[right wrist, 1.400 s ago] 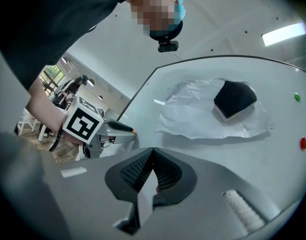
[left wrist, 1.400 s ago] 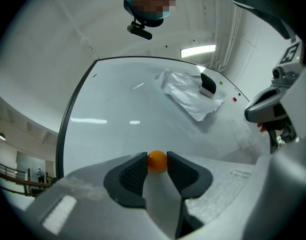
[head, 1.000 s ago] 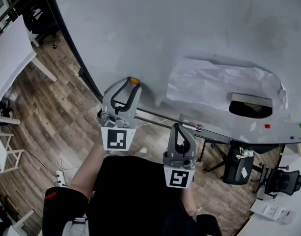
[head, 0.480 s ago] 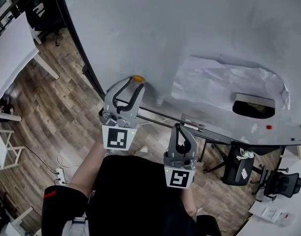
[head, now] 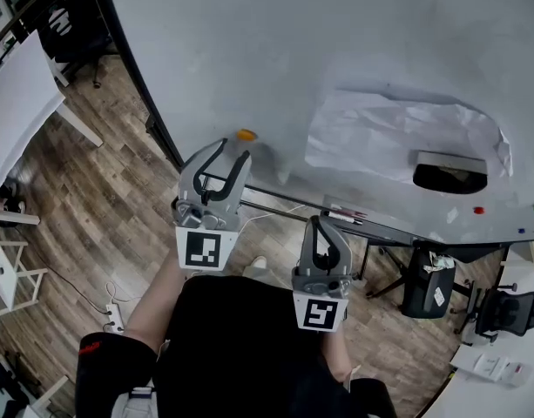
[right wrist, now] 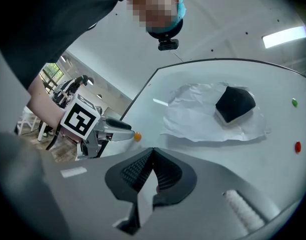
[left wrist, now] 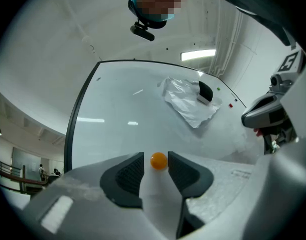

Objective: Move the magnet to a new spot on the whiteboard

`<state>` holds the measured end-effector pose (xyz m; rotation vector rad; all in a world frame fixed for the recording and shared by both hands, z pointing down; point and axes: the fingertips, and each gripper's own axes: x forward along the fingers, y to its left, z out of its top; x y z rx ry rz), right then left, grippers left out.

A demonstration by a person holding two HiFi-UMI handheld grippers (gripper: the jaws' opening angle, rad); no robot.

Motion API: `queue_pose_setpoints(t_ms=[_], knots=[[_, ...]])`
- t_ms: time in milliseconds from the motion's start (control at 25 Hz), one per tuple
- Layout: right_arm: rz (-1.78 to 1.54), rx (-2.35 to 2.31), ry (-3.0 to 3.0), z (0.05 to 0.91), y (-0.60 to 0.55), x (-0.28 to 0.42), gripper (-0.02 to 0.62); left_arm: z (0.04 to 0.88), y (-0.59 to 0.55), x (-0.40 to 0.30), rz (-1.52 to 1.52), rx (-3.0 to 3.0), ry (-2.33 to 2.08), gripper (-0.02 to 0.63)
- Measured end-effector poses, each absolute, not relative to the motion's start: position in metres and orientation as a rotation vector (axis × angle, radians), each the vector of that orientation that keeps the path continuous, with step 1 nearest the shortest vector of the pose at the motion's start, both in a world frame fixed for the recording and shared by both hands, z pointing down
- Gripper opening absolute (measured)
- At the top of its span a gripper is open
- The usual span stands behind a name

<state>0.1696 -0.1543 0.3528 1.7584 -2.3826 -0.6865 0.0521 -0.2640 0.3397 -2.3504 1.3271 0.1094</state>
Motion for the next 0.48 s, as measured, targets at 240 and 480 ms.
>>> queue_pose_setpoints(t_ms=[240,480], knots=[[-0.695,1.804,-2.373,0.347,-0.145,0.165,0.002,0.343,-0.253,0.046,0.081,-2.371,1.293,0.144],[-0.706,1.827,-2.361,0.342,-0.135,0.158,0.003,0.34,-0.234,0.042,0.093,-2.377,1.236,0.129]])
